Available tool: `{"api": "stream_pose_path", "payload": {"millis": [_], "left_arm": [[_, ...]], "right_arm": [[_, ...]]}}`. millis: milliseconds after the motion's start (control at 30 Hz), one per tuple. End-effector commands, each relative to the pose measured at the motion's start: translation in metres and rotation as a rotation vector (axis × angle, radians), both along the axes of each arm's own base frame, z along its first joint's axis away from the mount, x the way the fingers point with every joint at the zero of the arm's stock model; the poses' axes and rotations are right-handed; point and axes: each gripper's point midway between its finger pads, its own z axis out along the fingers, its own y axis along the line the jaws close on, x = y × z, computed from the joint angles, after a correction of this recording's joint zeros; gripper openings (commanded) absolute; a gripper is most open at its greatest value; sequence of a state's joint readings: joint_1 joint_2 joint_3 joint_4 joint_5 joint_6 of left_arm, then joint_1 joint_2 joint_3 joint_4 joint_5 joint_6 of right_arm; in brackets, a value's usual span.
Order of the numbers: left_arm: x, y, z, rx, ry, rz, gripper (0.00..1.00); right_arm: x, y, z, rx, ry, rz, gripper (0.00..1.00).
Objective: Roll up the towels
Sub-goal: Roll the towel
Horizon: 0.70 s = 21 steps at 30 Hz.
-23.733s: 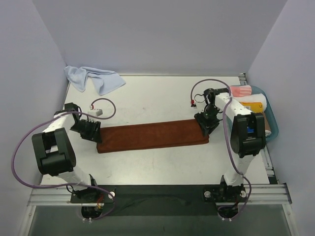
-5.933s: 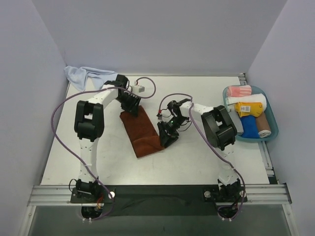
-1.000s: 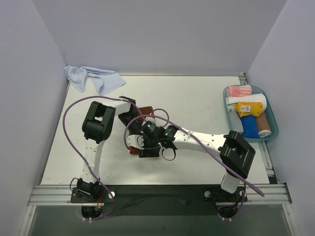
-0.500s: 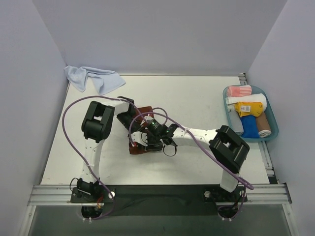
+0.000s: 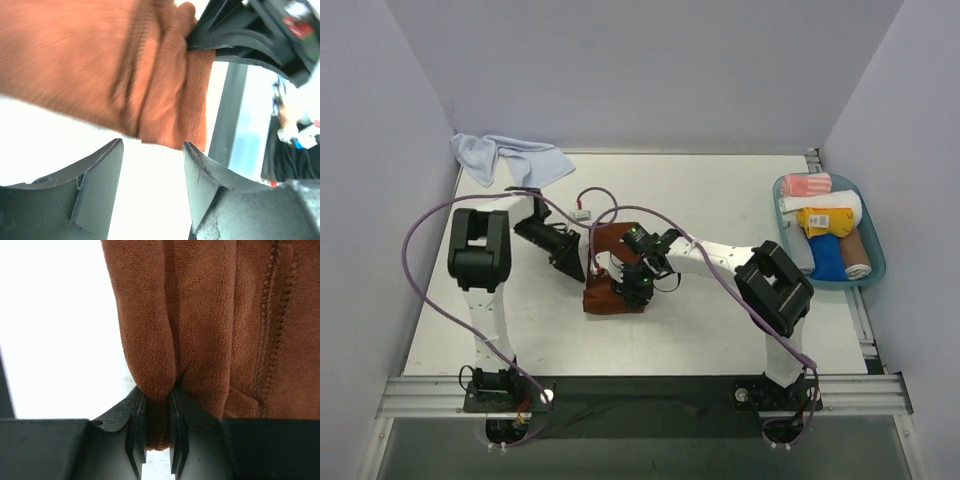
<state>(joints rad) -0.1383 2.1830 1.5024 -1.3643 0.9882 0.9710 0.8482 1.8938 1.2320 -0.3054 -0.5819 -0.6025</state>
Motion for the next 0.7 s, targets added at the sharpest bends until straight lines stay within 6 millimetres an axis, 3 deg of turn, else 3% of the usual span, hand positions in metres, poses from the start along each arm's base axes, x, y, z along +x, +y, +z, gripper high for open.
{"api": "stream_pose_path", "payload": {"millis": [0, 33, 100, 133, 167, 233, 300, 333, 400, 433, 533, 567, 667], "left_arm": [[0.028, 0.03, 0.029, -0.039, -0.154, 0.15, 0.62], [0.03, 0.032, 0.042, -0.048, -0.201, 0.171, 0.62], [0.037, 0.058, 0.043, -0.035, -0.238, 0.292, 0.63], [0.037, 0.063, 0.055, -0.028, -0.302, 0.315, 0.63], [0.043, 0.07, 0.055, 0.002, -0.363, 0.337, 0.63], [0.03, 0.078, 0.058, 0.068, -0.462, 0.342, 0.63], [0.032, 0.08, 0.06, 0.098, -0.582, 0.346, 0.64], [0.021, 0.077, 0.063, 0.119, -0.643, 0.324, 0.64], [0.019, 0.069, 0.063, 0.139, -0.756, 0.283, 0.64], [0.004, 0.057, 0.059, 0.156, -0.807, 0.225, 0.64], [0.0, 0.038, 0.07, 0.164, -1.026, 0.151, 0.66], [-0.011, 0.016, 0.063, 0.13, -1.082, 0.066, 0.67], [-0.02, -0.005, 0.064, 0.134, -1.247, -0.051, 0.7]], "right_arm": [[-0.043, -0.022, -0.006, -0.097, 0.343, -0.037, 0.0], [-0.044, -0.022, -0.006, -0.096, 0.374, -0.045, 0.0], [-0.046, -0.026, -0.009, -0.118, 0.459, -0.079, 0.0], [-0.046, -0.02, -0.003, -0.096, 0.497, -0.083, 0.0], [-0.05, -0.022, -0.005, -0.112, 0.554, -0.102, 0.0], [-0.046, -0.016, 0.001, -0.079, 0.624, -0.124, 0.0], [-0.049, -0.02, -0.006, -0.109, 0.696, -0.139, 0.0], [-0.046, -0.017, -0.001, -0.107, 0.722, -0.144, 0.0], [-0.045, -0.018, -0.011, -0.133, 0.765, -0.16, 0.0], [-0.043, -0.02, -0.011, -0.142, 0.792, -0.176, 0.0], [-0.037, -0.017, -0.013, -0.146, 0.863, -0.198, 0.0], [-0.032, -0.015, -0.014, -0.132, 0.889, -0.212, 0.0], [-0.029, -0.019, -0.018, -0.137, 0.933, -0.232, 0.0]]}}
